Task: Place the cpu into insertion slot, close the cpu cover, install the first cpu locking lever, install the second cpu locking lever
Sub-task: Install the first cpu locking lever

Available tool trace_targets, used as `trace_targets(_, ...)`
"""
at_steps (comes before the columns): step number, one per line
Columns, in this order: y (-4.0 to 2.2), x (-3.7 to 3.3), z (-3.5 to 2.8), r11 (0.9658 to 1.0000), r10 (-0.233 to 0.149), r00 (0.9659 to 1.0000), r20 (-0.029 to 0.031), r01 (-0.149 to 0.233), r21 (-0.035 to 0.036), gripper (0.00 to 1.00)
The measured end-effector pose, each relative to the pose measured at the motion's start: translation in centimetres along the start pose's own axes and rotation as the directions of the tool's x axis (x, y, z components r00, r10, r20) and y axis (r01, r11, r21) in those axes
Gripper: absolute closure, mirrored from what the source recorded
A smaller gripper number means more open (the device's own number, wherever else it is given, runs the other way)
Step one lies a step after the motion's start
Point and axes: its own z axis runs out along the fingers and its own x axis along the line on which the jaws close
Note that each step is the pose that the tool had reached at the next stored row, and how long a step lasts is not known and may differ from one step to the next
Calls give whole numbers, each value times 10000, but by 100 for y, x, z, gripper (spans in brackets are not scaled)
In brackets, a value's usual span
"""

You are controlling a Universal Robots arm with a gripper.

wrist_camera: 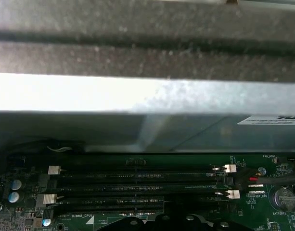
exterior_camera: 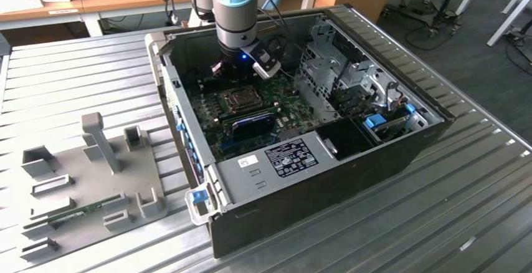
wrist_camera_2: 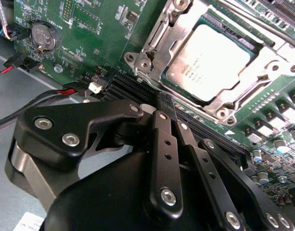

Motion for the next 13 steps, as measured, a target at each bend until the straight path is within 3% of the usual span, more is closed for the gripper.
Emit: trace_targets(13,4,-2,-7,10000,0,10000,6,0,-10,89)
